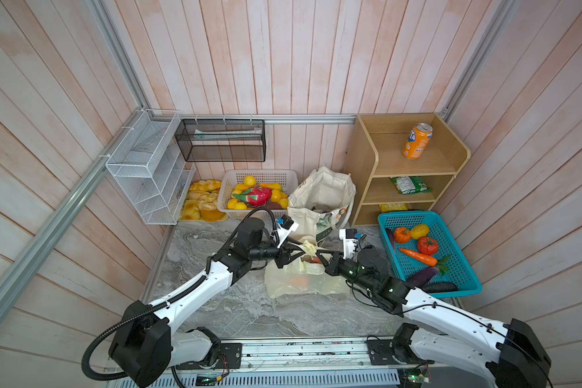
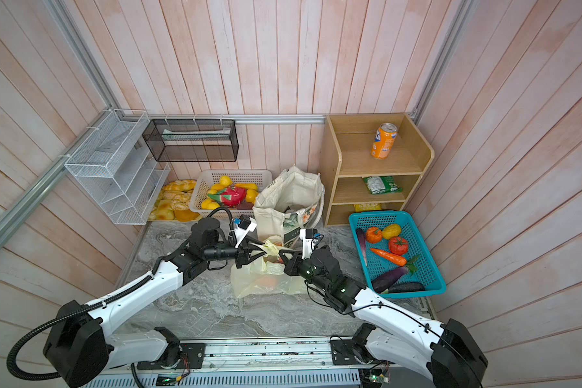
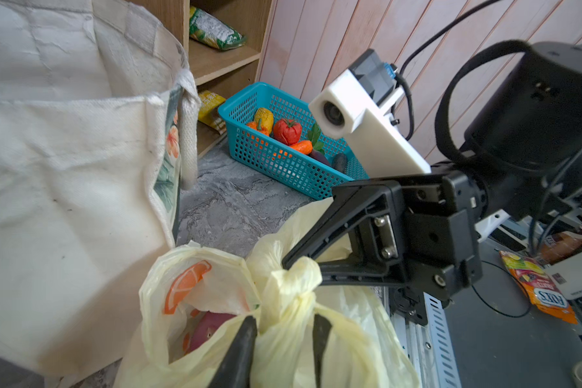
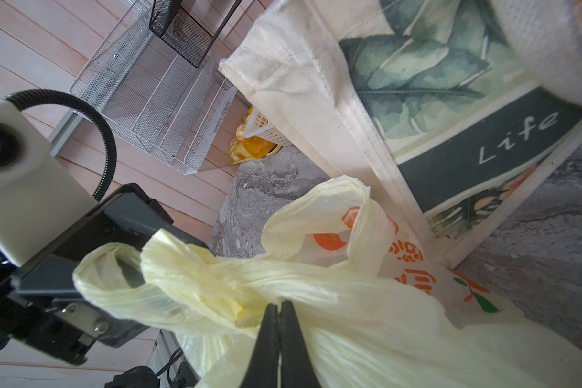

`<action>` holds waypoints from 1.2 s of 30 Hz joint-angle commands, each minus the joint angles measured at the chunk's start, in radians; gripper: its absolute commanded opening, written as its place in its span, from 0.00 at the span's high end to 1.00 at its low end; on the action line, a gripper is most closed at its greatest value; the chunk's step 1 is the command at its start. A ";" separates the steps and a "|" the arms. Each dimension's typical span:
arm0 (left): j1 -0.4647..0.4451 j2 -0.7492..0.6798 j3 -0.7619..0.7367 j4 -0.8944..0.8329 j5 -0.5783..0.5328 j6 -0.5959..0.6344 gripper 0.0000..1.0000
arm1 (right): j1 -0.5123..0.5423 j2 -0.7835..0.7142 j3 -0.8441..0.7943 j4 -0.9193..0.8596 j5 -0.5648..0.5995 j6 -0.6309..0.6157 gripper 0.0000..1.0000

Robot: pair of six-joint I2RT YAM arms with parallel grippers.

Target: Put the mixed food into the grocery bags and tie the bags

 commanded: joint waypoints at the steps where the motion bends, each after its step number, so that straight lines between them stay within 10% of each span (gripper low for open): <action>1: 0.003 -0.003 0.039 -0.022 0.062 0.025 0.67 | 0.003 -0.022 0.010 -0.026 0.023 -0.016 1.00; 36: -0.020 0.112 0.146 -0.273 0.186 0.115 0.52 | 0.003 -0.005 0.060 -0.027 0.005 -0.039 1.00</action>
